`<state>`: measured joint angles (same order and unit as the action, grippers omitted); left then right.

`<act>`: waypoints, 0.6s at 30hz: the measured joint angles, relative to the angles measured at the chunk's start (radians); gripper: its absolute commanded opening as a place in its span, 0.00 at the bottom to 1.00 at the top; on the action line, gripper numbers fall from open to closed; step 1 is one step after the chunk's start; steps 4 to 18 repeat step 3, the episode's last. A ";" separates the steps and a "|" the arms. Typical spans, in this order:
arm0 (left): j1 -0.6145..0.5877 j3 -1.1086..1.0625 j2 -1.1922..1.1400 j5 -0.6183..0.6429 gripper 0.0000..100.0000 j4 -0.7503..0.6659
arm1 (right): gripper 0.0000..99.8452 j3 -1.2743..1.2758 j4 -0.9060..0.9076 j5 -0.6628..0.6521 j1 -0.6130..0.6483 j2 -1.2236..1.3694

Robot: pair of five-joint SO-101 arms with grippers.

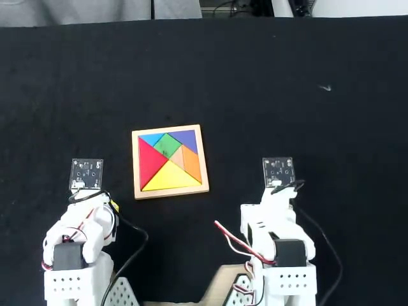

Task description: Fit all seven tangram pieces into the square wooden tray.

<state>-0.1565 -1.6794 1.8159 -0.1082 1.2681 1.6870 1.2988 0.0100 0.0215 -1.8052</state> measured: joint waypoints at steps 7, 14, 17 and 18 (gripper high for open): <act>0.000 0.000 0.000 0.000 0.09 0.000 | 0.01 0.000 0.000 0.000 0.000 0.000; 0.000 0.000 0.000 0.000 0.09 0.000 | 0.01 0.000 0.000 0.000 0.000 0.000; 0.000 0.000 0.000 0.000 0.09 0.000 | 0.01 0.000 0.000 0.000 0.000 0.000; 0.000 0.000 0.000 0.000 0.09 0.000 | 0.01 0.000 0.000 0.000 0.000 0.000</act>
